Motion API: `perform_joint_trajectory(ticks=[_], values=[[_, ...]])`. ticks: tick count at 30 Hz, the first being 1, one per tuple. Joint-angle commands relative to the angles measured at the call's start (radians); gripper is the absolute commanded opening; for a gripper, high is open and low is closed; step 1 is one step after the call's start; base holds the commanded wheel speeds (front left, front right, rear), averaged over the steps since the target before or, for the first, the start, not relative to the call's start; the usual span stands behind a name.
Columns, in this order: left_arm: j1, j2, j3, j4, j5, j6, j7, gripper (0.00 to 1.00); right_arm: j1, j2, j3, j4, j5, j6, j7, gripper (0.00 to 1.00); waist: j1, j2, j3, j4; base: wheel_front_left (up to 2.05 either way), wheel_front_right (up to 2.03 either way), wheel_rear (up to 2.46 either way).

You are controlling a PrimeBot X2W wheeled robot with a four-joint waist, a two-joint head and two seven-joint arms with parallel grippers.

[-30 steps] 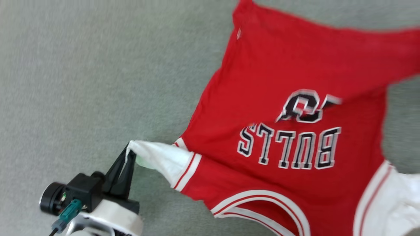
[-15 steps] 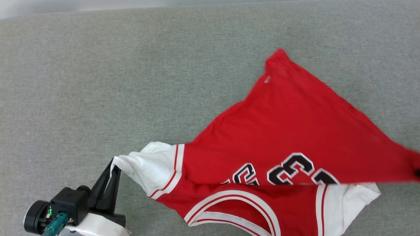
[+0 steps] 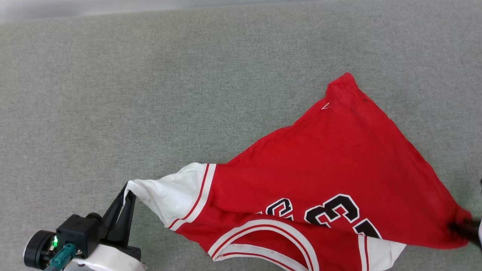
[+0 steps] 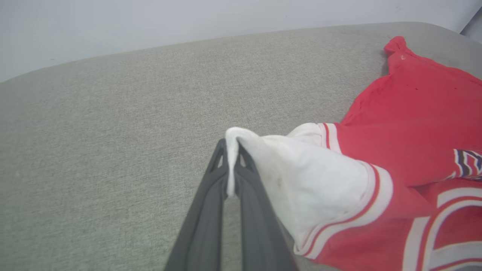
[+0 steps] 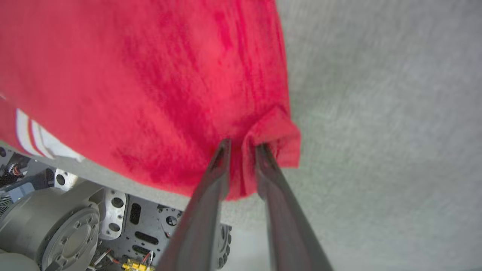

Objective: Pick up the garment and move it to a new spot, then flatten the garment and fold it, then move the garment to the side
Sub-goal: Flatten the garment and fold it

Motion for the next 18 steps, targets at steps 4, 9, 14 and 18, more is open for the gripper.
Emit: perform_joint_trajectory(ticks=[4, 9, 14, 18], values=[[-0.015, 0.003, -0.004, -0.008, 0.007, 0.001, 0.006, 0.00, -0.156, -0.032, -0.098, -0.115, -0.016, 0.000, 0.033, 1.00, 0.0001, 0.0000, -0.002, 0.010, 0.00, 0.00, 0.00], [-0.042, -0.005, -0.013, -0.014, 0.021, -0.007, 0.012, 0.00, -0.338, -0.022, -0.105, -0.177, -0.059, 0.000, 0.096, 1.00, 0.0001, 0.0000, 0.027, 0.042, 0.00, 0.00, 0.00], [-0.082, -0.019, -0.028, -0.018, 0.040, -0.018, 0.016, 0.00, -0.533, 0.037, -0.011, -0.149, -0.104, 0.000, 0.200, 1.00, 0.0001, 0.0000, 0.067, 0.083, 0.00, 0.00, 0.00], [-0.117, -0.034, -0.039, -0.020, 0.056, -0.027, 0.020, 0.00, -0.686, 0.097, 0.086, -0.070, -0.147, 0.000, 0.277, 1.00, 0.0001, 0.0000, 0.109, 0.113, 0.00, 0.00, 0.00]])
